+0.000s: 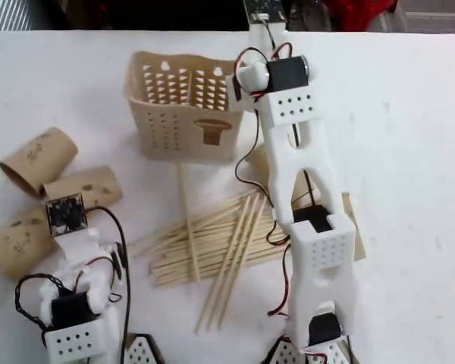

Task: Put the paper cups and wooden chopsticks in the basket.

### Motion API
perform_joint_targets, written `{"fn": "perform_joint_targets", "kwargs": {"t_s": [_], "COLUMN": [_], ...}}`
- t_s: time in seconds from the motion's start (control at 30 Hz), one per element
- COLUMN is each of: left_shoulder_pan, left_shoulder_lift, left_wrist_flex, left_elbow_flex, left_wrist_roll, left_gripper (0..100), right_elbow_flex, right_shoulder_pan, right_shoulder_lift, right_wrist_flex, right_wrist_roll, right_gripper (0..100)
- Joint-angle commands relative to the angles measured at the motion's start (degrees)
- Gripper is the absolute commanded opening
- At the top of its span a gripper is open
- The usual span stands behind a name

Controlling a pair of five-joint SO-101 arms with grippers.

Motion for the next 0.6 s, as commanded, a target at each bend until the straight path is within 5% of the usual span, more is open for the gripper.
{"fn": "perform_joint_targets", "kwargs": {"t_s": [0.0, 0.57], "left_shoulder_pan": [-0.6, -0.6], "left_shoulder_lift": [-0.4, -0.4], "left_wrist_flex": [0.2, 0.2], "left_elbow_flex": [-0.2, -0.2], "left_wrist_roll": [-0.4, -0.4], "left_gripper": [15, 15], "right_elbow_flex": [1.7, 13.5], "right_shoulder_pan": [0.8, -3.3], "right_shoulder_lift": [-0.1, -11.8], "right_wrist_flex": [2.3, 2.4], "right_wrist_roll": [2.0, 6.1], "right_gripper": [1.5, 1.5]}}
